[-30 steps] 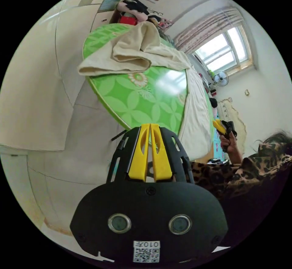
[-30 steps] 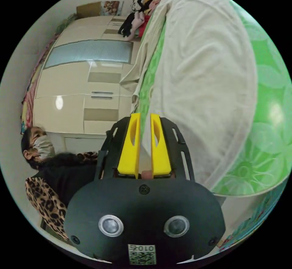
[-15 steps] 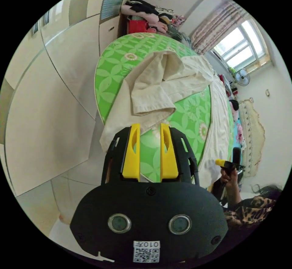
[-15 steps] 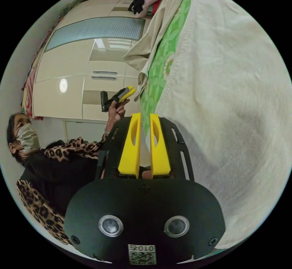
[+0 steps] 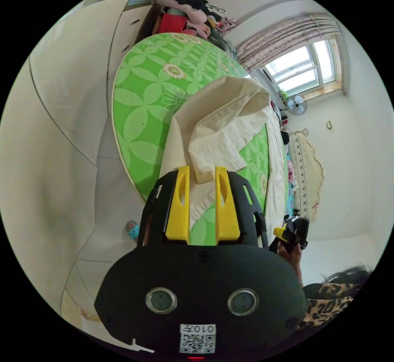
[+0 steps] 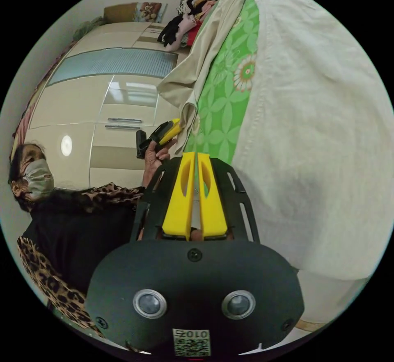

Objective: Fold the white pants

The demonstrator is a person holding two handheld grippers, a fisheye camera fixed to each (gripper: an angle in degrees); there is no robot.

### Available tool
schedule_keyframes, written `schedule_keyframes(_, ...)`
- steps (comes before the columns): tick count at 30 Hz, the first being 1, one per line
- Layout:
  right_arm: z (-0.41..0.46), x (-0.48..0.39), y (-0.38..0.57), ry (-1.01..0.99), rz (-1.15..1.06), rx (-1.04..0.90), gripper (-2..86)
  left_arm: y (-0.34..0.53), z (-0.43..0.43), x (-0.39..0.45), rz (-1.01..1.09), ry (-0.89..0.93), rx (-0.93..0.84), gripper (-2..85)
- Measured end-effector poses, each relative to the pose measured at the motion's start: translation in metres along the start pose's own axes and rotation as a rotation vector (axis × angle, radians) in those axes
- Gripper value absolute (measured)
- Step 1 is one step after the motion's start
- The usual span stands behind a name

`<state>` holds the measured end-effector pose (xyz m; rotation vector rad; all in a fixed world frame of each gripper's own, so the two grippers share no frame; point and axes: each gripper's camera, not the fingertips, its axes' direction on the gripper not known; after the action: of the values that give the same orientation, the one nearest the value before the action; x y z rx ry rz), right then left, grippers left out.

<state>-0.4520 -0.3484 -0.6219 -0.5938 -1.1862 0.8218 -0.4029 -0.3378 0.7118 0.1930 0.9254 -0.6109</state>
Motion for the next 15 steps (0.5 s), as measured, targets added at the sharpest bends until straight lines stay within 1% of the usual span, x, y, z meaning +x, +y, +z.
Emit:
schedule_keyframes(2, 0.024, -0.009, 0.001, -0.028, -0.014, -0.035, 3.6, -0.004, -0.001, 0.001, -0.005, -0.04, 0.007, 10.0)
schedule_keyframes(5, 0.044, -0.015, -0.005, -0.096, -0.007, -0.033, 3.5, -0.015, 0.003, 0.0, -0.026, -0.043, -0.027, 9.9)
schedule_keyframes(10, 0.06, -0.037, -0.005, -0.185, -0.036, 0.007, 3.1, -0.027, 0.008, 0.02, 0.021, -0.186, -0.06, 7.7)
schedule_keyframes(12, 0.065, -0.04, -0.004, -0.184, -0.03, 0.009, 3.0, -0.03, 0.01, 0.022, 0.02, -0.304, -0.052, 4.1)
schedule_keyframes(15, 0.069, -0.05, -0.01, -0.205, -0.012, 0.03, 2.9, -0.033, -0.01, 0.021, 0.028, -0.216, -0.047, 0.9)
